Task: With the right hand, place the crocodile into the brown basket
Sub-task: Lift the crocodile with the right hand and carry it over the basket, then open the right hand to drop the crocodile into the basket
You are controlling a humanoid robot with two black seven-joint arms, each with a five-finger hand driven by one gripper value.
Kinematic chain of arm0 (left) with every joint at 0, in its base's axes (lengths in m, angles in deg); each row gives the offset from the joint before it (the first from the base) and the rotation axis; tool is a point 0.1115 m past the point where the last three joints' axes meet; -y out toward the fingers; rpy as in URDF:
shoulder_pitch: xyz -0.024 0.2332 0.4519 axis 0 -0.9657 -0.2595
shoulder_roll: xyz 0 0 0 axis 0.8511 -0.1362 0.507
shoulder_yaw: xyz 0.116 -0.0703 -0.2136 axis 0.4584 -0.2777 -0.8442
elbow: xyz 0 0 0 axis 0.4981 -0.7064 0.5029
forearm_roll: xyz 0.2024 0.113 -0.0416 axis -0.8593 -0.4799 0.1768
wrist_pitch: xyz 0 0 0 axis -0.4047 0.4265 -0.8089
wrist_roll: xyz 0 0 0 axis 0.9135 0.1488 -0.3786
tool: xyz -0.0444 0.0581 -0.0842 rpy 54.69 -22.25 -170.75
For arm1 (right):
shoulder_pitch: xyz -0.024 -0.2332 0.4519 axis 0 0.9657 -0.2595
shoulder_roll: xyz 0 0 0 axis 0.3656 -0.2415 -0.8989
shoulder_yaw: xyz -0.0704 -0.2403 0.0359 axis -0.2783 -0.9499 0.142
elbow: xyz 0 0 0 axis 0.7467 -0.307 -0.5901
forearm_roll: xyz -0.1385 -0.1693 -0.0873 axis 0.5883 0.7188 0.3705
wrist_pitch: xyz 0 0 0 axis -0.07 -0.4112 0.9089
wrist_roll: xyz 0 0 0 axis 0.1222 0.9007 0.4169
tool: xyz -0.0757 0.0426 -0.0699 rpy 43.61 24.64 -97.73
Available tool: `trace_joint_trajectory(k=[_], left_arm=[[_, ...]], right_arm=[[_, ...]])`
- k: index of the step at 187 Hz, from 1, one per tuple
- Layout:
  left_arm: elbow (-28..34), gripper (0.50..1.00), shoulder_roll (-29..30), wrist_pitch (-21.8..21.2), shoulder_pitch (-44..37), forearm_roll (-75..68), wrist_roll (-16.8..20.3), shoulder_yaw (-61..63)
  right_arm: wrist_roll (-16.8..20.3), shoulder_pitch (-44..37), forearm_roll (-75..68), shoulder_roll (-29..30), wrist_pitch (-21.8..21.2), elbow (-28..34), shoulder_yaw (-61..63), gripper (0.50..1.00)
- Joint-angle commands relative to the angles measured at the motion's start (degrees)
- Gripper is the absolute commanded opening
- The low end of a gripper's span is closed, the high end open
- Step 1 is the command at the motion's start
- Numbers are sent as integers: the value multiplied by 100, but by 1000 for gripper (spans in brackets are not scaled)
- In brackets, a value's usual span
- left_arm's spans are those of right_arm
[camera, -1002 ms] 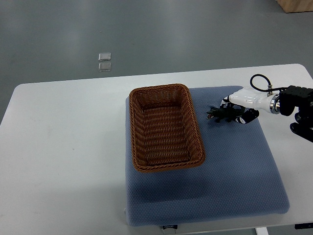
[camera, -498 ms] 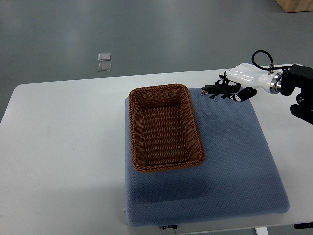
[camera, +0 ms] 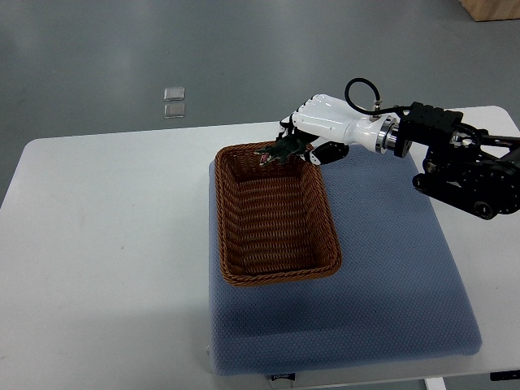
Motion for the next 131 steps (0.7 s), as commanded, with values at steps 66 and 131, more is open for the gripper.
trace_joint_trajectory(k=[66,131], left_arm=[[-2,1000,0,-4,0,0,0,-2],[-2,1000,0,-4,0,0,0,-2]], right_arm=[[-137,198,45,341,27,-30,-420,500],[-128,356,54,350,422,-364,-428,795]])
